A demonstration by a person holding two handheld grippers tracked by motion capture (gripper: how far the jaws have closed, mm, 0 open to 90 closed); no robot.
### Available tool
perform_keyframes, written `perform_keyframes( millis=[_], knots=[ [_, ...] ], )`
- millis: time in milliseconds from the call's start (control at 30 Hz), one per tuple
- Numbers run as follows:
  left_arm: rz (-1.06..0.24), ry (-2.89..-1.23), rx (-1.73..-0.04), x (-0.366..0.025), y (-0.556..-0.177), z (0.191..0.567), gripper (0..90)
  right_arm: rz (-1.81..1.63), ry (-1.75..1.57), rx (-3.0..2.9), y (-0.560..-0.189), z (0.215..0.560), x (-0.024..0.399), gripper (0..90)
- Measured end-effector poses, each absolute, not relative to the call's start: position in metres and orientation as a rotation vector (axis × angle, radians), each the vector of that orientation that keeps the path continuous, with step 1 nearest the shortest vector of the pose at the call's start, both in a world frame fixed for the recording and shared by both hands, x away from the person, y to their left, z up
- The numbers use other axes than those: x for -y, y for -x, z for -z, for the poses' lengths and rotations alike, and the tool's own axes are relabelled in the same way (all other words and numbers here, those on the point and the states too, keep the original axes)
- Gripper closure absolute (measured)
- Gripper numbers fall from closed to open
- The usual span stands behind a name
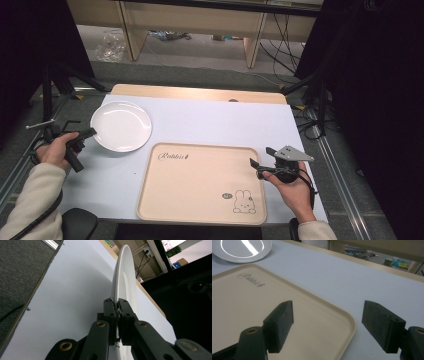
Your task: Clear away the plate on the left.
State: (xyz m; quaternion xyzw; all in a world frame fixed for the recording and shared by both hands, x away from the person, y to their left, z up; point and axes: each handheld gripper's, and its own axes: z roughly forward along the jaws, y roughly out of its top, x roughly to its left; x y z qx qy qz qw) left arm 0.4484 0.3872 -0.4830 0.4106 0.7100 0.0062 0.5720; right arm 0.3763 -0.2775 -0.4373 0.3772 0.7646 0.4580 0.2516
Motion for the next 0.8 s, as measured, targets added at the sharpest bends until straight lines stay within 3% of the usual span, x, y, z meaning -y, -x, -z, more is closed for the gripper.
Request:
perform_keyframes(
  millis=[800],
  knots=[
    [0.014,-0.909,-1.623,-0.385,-0.443,0.469,86.3,-1.247,-1.024,-2.078,-0.376,0.437,0.277,26.1]
  ],
)
